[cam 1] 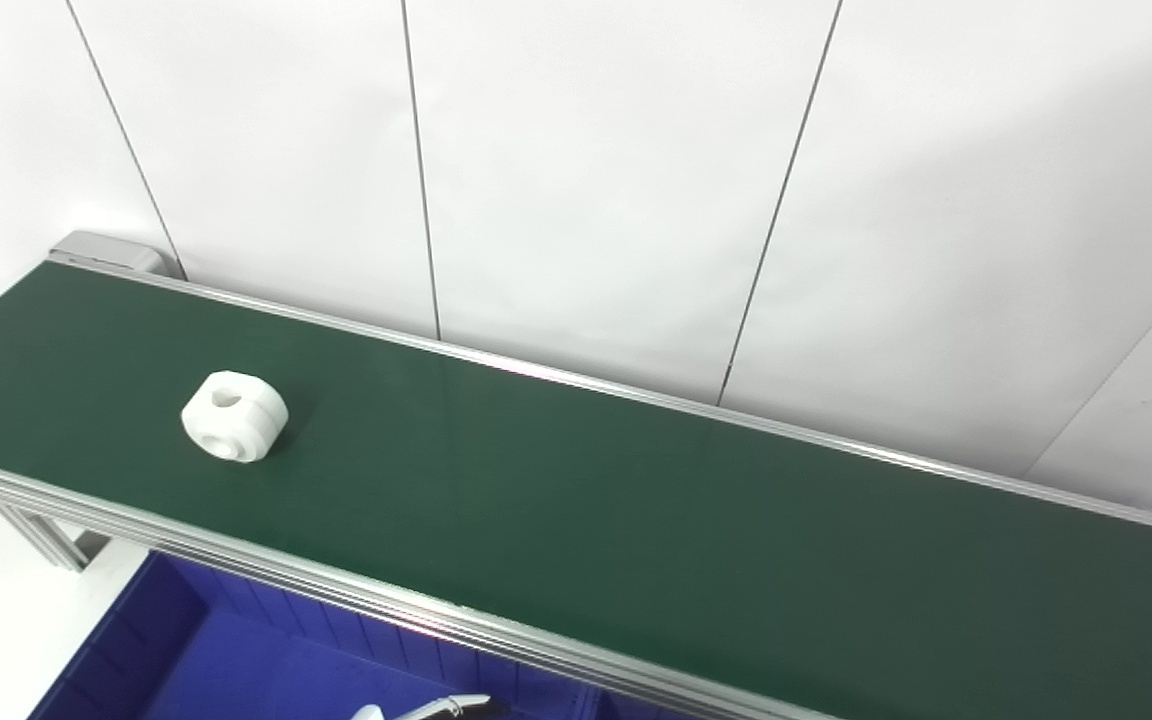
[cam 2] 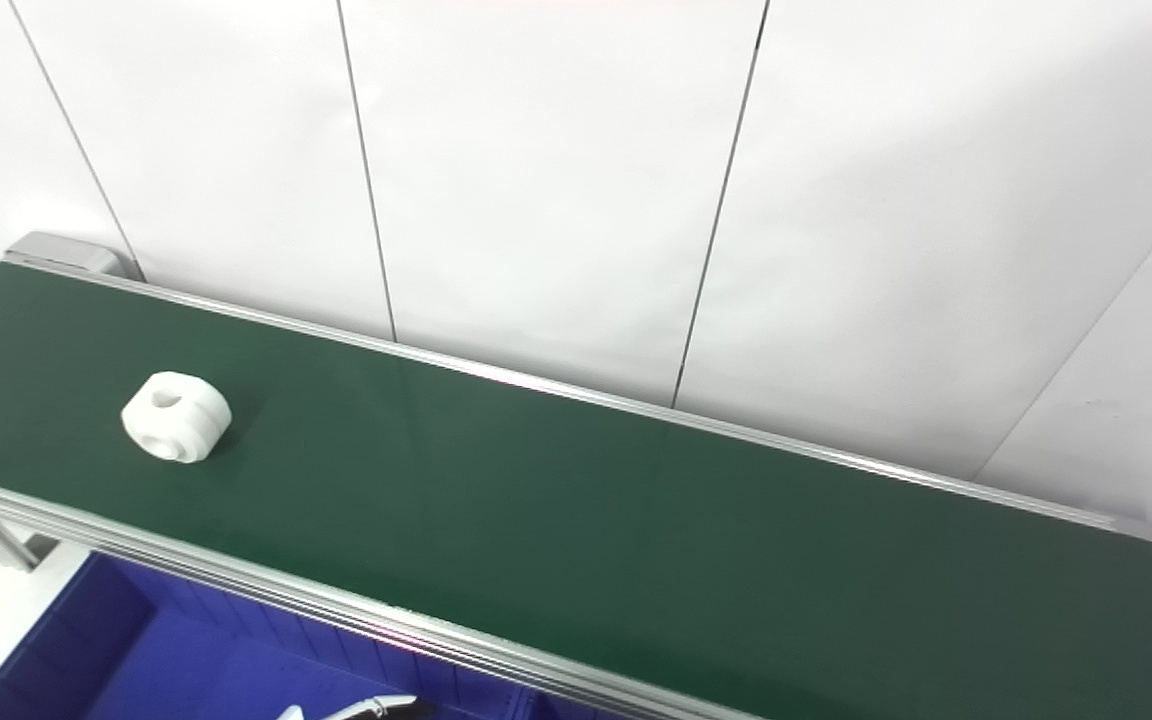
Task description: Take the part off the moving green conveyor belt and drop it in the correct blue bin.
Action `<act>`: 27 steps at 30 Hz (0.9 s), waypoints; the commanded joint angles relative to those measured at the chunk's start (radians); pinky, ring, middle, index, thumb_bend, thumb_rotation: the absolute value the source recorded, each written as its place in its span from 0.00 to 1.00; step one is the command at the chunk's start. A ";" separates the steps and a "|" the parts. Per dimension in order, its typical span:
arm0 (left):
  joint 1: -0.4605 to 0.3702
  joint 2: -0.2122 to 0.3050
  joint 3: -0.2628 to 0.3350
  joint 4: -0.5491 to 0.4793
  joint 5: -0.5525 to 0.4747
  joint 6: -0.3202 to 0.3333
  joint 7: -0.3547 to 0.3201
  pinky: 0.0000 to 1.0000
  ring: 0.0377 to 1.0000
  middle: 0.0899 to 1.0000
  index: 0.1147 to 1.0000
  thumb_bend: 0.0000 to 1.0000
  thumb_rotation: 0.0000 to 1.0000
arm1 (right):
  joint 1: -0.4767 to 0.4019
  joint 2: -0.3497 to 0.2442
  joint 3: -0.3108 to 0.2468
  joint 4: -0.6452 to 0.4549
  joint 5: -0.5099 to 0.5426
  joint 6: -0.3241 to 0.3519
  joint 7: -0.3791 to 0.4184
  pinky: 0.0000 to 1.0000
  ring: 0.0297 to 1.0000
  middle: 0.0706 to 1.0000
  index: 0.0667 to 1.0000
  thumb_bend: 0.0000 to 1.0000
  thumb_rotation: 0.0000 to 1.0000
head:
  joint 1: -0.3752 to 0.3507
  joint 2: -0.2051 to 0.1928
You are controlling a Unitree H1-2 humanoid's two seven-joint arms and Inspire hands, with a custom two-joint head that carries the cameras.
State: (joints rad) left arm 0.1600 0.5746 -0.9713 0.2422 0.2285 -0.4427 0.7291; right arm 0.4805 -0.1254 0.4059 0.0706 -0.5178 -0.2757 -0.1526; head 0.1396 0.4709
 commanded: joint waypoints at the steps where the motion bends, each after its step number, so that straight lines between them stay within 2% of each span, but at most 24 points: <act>1: -0.015 0.010 0.000 -0.008 0.003 -0.027 0.022 0.69 0.77 0.80 0.77 0.81 0.78 | -0.005 0.008 0.000 -0.014 0.002 -0.053 -0.013 0.89 1.00 1.00 1.00 0.81 0.54 | 0.001 0.001; 3: -0.013 0.012 -0.001 -0.012 0.005 -0.027 0.028 0.69 0.76 0.79 0.77 0.81 0.78 | -0.007 0.007 0.000 -0.010 -0.003 -0.058 -0.016 0.88 1.00 1.00 1.00 0.81 0.55 | 0.001 0.001; 6: -0.017 0.016 -0.012 -0.024 0.018 -0.027 0.076 0.67 0.74 0.77 0.75 0.80 0.75 | -0.011 0.009 -0.001 -0.003 0.000 -0.066 -0.020 0.86 1.00 1.00 1.00 0.81 0.54 | -0.011 0.008; 7: -0.018 0.021 -0.021 -0.045 0.027 -0.027 0.124 0.67 0.74 0.77 0.75 0.79 0.75 | -0.010 0.010 -0.001 -0.006 0.004 -0.062 -0.017 0.85 1.00 1.00 1.00 0.81 0.54 | -0.012 0.012; 9: -0.026 0.028 -0.044 -0.072 0.045 -0.027 0.210 0.63 0.69 0.72 0.69 0.75 0.67 | -0.010 0.012 -0.002 -0.010 0.005 -0.057 -0.015 0.85 1.00 1.00 1.00 0.81 0.53 | -0.011 0.010; 10: -0.035 0.030 -0.060 -0.086 0.064 -0.027 0.275 0.62 0.69 0.71 0.69 0.74 0.66 | -0.010 0.011 -0.002 -0.009 0.002 -0.059 -0.018 0.85 1.00 1.00 1.00 0.81 0.53 | -0.010 0.010; 11: -0.042 0.032 -0.066 -0.099 0.086 -0.027 0.328 0.59 0.65 0.68 0.66 0.69 0.59 | -0.012 0.012 -0.003 -0.007 -0.002 -0.060 -0.020 0.83 1.00 1.00 1.00 0.81 0.55 | -0.008 0.010; 12: -0.050 0.034 -0.072 -0.115 0.112 -0.027 0.384 0.59 0.65 0.68 0.66 0.68 0.58 | -0.014 0.012 -0.003 -0.003 -0.004 -0.063 -0.023 0.83 1.00 1.00 1.00 0.81 0.55 | -0.008 0.010; 14: -0.069 0.042 -0.078 -0.140 0.157 -0.027 0.460 0.56 0.63 0.66 0.65 0.65 0.44 | -0.018 0.012 -0.003 0.006 -0.005 -0.067 -0.026 0.82 0.99 1.00 1.00 0.81 0.56 | -0.009 0.007; 15: -0.079 0.055 -0.063 -0.171 0.171 -0.027 0.467 0.56 0.62 0.65 0.65 0.64 0.39 | -0.020 0.013 -0.003 0.009 -0.004 -0.069 -0.027 0.82 0.99 1.00 1.00 0.81 0.56 | -0.014 0.008; 16: -0.087 0.065 -0.056 -0.191 0.179 -0.027 0.471 0.56 0.63 0.65 0.65 0.63 0.28 | -0.021 0.014 -0.003 0.011 -0.003 -0.069 -0.028 0.82 0.99 1.00 1.00 0.81 0.56 | -0.014 0.008; 17: -0.096 0.076 -0.043 -0.212 0.183 -0.027 0.467 0.56 0.63 0.66 0.65 0.63 0.22 | -0.022 0.016 -0.003 0.009 -0.002 -0.066 -0.026 0.82 0.99 1.00 1.00 0.81 0.56 | -0.019 0.008; 19: -0.113 0.089 -0.024 -0.236 0.193 -0.027 0.458 0.58 0.65 0.67 0.66 0.66 0.16 | -0.022 0.017 -0.002 0.004 -0.004 -0.060 -0.026 0.82 0.99 1.00 1.00 0.82 0.56 | -0.022 0.010; 22: -0.135 0.100 0.012 -0.262 0.202 -0.027 0.425 0.59 0.66 0.68 0.67 0.68 0.16 | -0.025 0.019 -0.003 0.007 -0.002 -0.066 -0.028 0.82 0.99 1.00 1.00 0.82 0.56 | -0.025 0.009; 27: -0.169 0.111 0.050 -0.285 0.181 -0.027 0.369 0.61 0.68 0.70 0.69 0.72 0.24 | -0.030 0.022 -0.004 0.009 -0.008 -0.063 -0.031 0.82 0.99 1.00 1.00 0.82 0.56 | -0.030 0.012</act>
State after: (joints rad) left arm 0.0158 0.6591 -0.9395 -0.0106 0.4051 -0.4462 1.1112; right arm 0.4540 -0.1103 0.4036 0.1018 -0.5239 -0.2858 -0.1667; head 0.1089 0.4817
